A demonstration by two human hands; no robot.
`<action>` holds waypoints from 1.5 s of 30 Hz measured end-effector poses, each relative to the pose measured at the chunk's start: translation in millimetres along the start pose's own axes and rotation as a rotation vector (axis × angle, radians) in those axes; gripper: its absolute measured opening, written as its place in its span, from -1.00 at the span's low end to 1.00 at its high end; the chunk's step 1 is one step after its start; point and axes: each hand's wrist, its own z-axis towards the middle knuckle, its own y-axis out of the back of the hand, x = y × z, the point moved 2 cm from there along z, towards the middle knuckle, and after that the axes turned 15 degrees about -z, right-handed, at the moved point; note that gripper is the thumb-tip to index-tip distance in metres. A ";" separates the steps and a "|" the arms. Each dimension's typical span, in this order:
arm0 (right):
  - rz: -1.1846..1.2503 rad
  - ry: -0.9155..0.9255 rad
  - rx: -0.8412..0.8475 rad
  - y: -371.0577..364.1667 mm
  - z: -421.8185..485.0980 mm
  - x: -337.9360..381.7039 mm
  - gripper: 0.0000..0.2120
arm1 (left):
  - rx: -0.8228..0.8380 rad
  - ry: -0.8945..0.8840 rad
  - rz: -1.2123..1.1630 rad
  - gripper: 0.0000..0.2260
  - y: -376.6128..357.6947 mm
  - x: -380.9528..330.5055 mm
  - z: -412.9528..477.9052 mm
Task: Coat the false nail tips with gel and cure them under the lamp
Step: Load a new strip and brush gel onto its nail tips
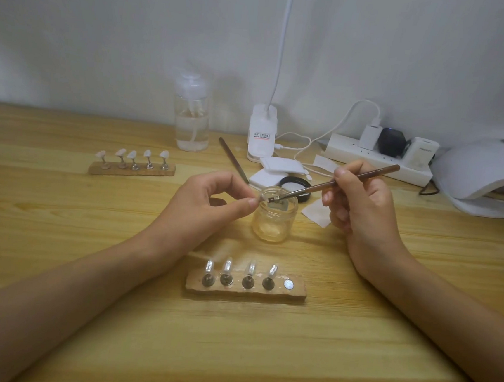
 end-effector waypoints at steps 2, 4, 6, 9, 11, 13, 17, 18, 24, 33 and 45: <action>0.027 0.015 -0.011 0.7 0.1 0.7 -0.79 | -0.004 0.007 -0.005 -0.91 0.3 0.2 -0.1; 0.060 0.064 0.016 0.2 -0.5 2.7 -0.78 | -0.005 0.010 -0.002 -0.91 0.5 0.1 -0.2; 0.051 0.093 0.055 -0.9 -1.4 3.6 -0.80 | -0.004 0.011 0.003 -0.91 0.1 -0.1 -0.3; -0.006 0.063 0.042 -0.7 -1.7 2.0 -0.80 | -0.002 0.015 0.003 -0.91 -0.1 0.0 -0.1; -0.012 0.019 0.000 0.5 -0.8 0.3 -0.78 | -0.001 0.018 0.002 -0.91 0.0 0.1 0.0; 0.019 0.014 -0.016 1.5 0.0 0.5 -0.78 | 0.000 0.020 0.003 -0.91 0.2 0.3 0.3; 0.036 0.084 0.051 -0.6 -0.7 2.7 -0.80 | 0.001 0.031 -0.008 -0.91 0.7 0.5 0.2; 0.020 0.080 0.054 -0.9 -0.9 2.4 -0.80 | 0.002 0.034 -0.013 -0.91 0.8 0.5 0.2; 0.017 0.027 -0.008 1.1 0.3 0.1 -0.78 | 0.003 0.047 -0.021 -0.92 0.7 -0.2 -0.4; 0.007 0.089 0.056 -1.4 -1.6 2.2 -0.79 | 0.001 0.060 -0.032 -0.91 0.9 0.6 -0.2; 0.020 0.044 -0.074 8.9 1.6 2.5 -0.76 | 0.048 -0.020 -0.046 -0.95 2.7 -1.4 -2.0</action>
